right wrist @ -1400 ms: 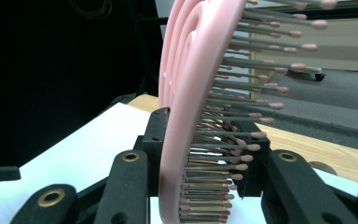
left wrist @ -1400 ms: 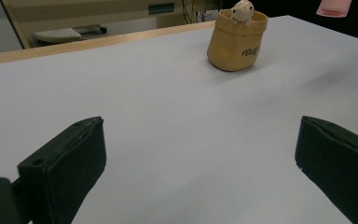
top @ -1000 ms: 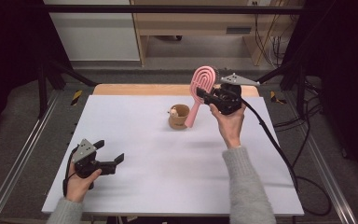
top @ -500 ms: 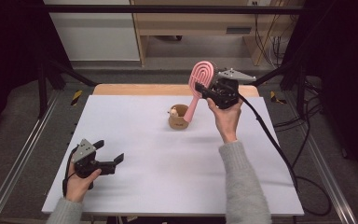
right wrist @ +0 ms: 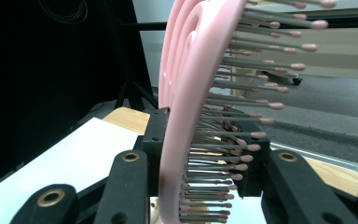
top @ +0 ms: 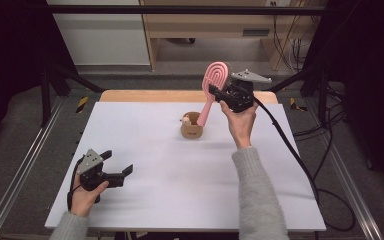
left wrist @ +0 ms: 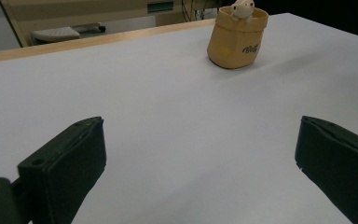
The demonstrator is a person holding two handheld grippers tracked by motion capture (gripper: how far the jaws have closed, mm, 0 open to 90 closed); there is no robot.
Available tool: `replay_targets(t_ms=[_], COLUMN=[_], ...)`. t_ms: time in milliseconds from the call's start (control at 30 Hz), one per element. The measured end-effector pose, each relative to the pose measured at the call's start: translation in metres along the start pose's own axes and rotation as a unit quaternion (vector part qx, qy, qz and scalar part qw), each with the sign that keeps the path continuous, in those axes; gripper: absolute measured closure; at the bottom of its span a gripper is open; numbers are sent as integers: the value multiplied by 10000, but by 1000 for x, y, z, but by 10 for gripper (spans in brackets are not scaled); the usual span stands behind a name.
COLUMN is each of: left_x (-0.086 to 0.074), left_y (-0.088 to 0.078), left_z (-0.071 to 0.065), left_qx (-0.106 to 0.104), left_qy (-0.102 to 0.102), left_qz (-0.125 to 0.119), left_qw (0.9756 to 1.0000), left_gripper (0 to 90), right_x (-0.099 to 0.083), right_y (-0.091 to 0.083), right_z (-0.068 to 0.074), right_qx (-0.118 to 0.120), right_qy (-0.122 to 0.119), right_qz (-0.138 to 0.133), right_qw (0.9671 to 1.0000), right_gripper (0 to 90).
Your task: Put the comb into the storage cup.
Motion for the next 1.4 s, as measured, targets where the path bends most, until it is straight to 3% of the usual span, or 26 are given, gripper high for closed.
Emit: replay_targets(t_ms=[1400], left_x=[-1], left_y=[-1], left_z=[3], left_qx=[1], left_qy=[-20], left_qz=[13], left_qw=[10000], left_gripper=[18], right_x=[-4], right_y=[45], right_z=[-9], right_qx=[-313], right_qy=[40], right_qz=[152], right_qw=[9994], right_gripper=[636])
Point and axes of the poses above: each handheld gripper's, and its own axes: y roughly forward along the jaws, x roughly out of its top, z roughly to its left, the point moved 9 cm from there along y, roughly forward along the jaws
